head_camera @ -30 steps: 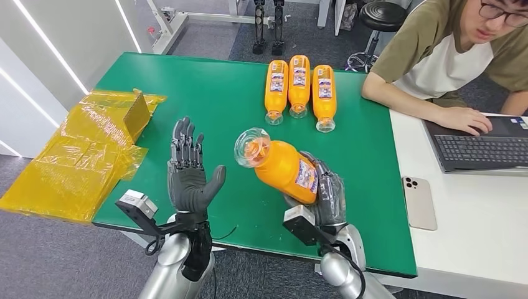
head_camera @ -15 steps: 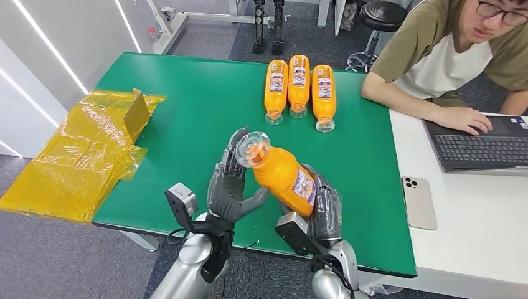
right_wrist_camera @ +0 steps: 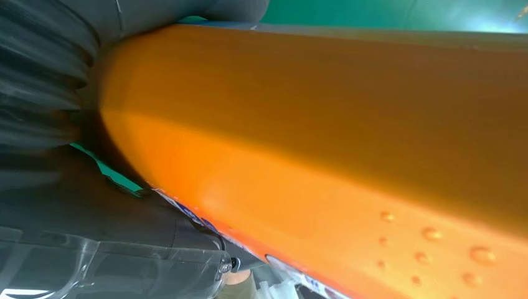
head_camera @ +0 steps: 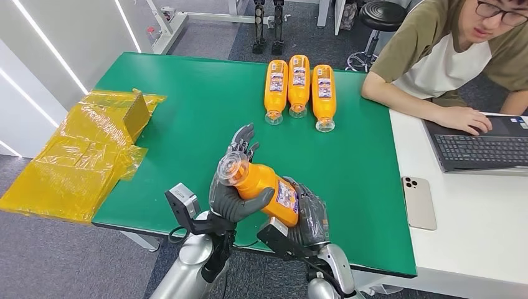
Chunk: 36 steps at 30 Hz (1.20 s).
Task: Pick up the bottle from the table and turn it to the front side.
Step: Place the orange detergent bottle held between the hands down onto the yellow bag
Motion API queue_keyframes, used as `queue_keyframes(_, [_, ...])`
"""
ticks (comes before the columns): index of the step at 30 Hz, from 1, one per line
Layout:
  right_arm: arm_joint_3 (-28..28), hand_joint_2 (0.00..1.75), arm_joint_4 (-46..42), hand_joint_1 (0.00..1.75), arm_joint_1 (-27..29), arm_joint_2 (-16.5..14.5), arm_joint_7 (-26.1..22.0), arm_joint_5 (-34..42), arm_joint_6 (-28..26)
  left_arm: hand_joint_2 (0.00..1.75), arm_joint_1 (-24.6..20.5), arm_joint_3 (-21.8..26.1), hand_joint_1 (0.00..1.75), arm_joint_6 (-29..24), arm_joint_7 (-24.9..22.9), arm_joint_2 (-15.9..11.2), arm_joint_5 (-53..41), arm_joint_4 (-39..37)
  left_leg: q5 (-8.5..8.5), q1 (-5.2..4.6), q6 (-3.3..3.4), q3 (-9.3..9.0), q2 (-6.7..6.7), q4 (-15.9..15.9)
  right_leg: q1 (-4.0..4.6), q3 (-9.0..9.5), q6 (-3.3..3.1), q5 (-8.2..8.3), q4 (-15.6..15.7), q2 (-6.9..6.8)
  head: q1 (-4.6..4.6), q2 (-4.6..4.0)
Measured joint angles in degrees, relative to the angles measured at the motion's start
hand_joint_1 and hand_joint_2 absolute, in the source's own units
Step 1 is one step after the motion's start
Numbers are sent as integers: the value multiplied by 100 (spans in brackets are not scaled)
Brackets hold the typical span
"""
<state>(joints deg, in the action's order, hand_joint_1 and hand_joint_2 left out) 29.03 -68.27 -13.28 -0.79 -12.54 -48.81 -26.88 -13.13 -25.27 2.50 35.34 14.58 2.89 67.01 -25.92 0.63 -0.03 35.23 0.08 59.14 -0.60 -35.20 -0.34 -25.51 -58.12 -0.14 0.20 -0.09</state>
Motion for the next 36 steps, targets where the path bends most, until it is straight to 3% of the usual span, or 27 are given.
queue_keyframes(3, [10, 175, -46, 175, 18, 16, 5, -19, 59, 175, 3, 0, 0, 4, -2, -2, 0, 33, 0, 0, 0, 0, 0, 0, 0, 0, 0, 0, 0, 0, -1, 0])
queue_keyframes(7, [43, 175, -114, 175, 32, 53, 3, -73, 223, 175, 7, 0, 171, 46, -19, -2, 0, 56, 0, 0, 0, -1, 0, 0, 0, 0, 0, 0, 0, 0, -1, 0])
queue_keyframes(27, [-18, 175, -553, 175, 393, 189, -115, -83, 62, 175, -11, -104, 175, 401, -57, -2, 15, 99, 0, 0, 0, 0, 0, 0, 0, 0, 0, 0, 0, 0, 0, 0])
queue_keyframes(28, [-21, 175, -566, 164, 411, 189, -128, -80, 50, 175, -12, -110, 175, 401, -57, -2, 16, 99, 0, 0, 0, 0, 0, 0, 0, 0, 0, 0, 0, 0, 0, 0])
queue_keyframes(31, [-32, 175, -593, 34, 440, 188, -139, -73, 41, 175, -17, -133, 175, 400, -57, -3, 18, 99, 0, 0, 0, 0, 0, 0, 0, 0, 0, 0, 0, 0, -1, 0])
queue_keyframes(32, [-36, 175, -599, 1, 447, 187, -166, -45, -1, 175, -19, -142, 175, 400, -57, -4, 17, 100, 0, 0, 0, 0, 0, 0, 0, 0, 0, 0, 0, 0, -1, 0])
queue_keyframes(36, [-45, 175, -665, 0, 508, 139, -704, 509, -570, 175, -29, -183, 175, 380, -65, -4, 1, 98, 0, 0, 0, 0, 0, 0, 0, 1, 0, 0, 0, -1, 1, 0])
